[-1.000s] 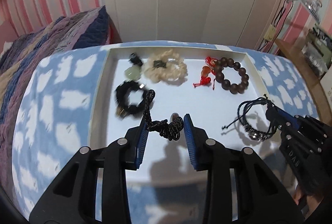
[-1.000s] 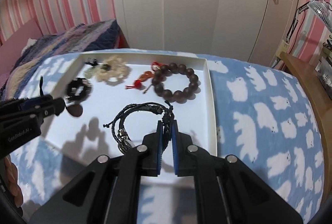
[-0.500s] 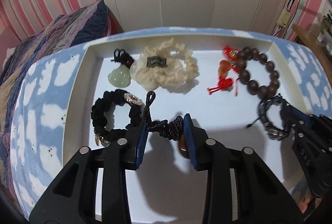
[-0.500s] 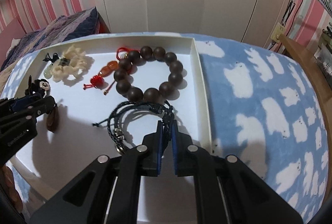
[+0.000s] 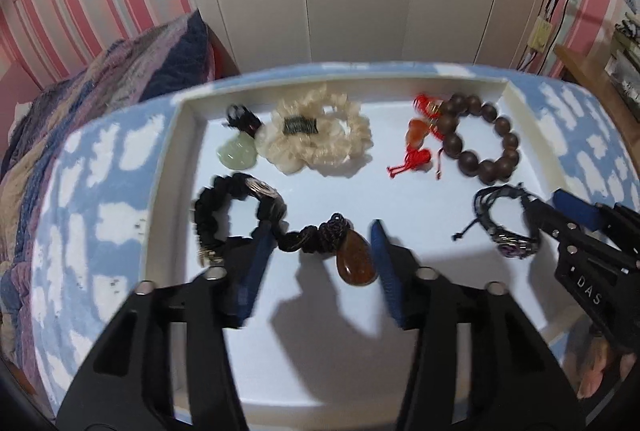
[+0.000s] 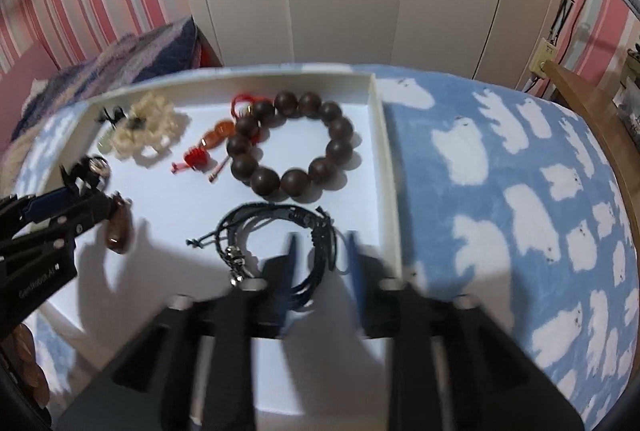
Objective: Organize jewelry
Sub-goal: 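Lower the pendant and leather bracelet into the tray and open both tools, then withdraw both tools toward the black claw clip and white watch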
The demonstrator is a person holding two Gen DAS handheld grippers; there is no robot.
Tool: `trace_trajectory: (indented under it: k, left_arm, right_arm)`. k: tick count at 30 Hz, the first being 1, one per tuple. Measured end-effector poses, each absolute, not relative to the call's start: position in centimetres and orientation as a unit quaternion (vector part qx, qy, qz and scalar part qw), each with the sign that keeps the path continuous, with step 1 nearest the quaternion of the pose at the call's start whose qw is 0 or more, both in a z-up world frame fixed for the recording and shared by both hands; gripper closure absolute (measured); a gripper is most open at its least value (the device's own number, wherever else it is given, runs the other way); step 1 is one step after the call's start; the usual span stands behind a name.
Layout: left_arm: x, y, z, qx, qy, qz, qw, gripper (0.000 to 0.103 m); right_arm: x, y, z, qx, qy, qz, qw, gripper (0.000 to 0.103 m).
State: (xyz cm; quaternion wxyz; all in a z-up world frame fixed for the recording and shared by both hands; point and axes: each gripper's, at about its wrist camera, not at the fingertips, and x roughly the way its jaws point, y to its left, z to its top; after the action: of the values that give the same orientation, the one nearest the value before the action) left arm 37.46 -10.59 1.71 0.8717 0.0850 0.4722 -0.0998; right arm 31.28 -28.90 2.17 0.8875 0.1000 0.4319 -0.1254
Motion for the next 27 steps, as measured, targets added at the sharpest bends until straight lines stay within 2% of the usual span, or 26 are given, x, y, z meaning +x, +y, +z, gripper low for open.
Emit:
trace_trajectory:
  k: [1, 2, 4, 7, 8, 9, 10, 16, 17, 18, 27]
  left_arm:
    - [36.8, -10.4, 2.6, 0.083, 0.463, -0.101, 0.877, 0.034]
    - [36.3, -10.2, 3.3, 0.080, 0.456, -0.101, 0.881, 0.030]
    - [35.0, -9.7, 4.8, 0.075, 0.443, -0.102, 0.888, 0.015]
    - [32.6, -8.9, 6.8, 0.069, 0.428, -0.104, 0.895, 0.005]
    - [32.0, -8.7, 7.3, 0.071, 0.424, -0.103, 0.897, 0.003]
    - [31.2, -8.4, 7.6, 0.071, 0.420, -0.102, 0.899, 0.003]
    - [30.3, -8.1, 7.9, 0.069, 0.419, -0.104, 0.899, 0.003]
    - [24.9, -5.8, 8.5, 0.048, 0.415, -0.105, 0.902, 0.003]
    - [24.0, -5.5, 8.7, 0.045, 0.412, -0.106, 0.904, 0.003]
    - [23.1, -5.2, 8.7, 0.040, 0.406, -0.105, 0.907, 0.003]
    - [16.7, -5.2, 6.0, 0.020, 0.401, -0.090, 0.911, 0.003]
  right_arm:
    - [30.9, -29.0, 2.7, 0.099, 0.426, -0.128, 0.890, 0.057]
    - [30.3, -29.0, 3.4, 0.099, 0.419, -0.128, 0.893, 0.057]
    - [29.4, -29.0, 4.4, 0.099, 0.412, -0.127, 0.897, 0.053]
    - [27.0, -28.6, 6.4, 0.087, 0.388, -0.135, 0.908, 0.039]
    - [26.1, -28.4, 7.0, 0.084, 0.381, -0.137, 0.911, 0.029]
    - [25.3, -28.3, 7.4, 0.082, 0.374, -0.139, 0.913, 0.022]
    - [24.5, -28.4, 7.8, 0.079, 0.368, -0.140, 0.916, 0.020]
    - [18.8, -28.3, 9.1, 0.058, 0.353, -0.147, 0.922, 0.017]
    - [17.9, -28.5, 9.2, 0.058, 0.351, -0.151, 0.923, 0.010]
    - [17.2, -28.6, 9.2, 0.058, 0.346, -0.154, 0.924, 0.007]
    - [12.2, -28.8, 4.6, 0.064, 0.350, -0.174, 0.918, 0.007]
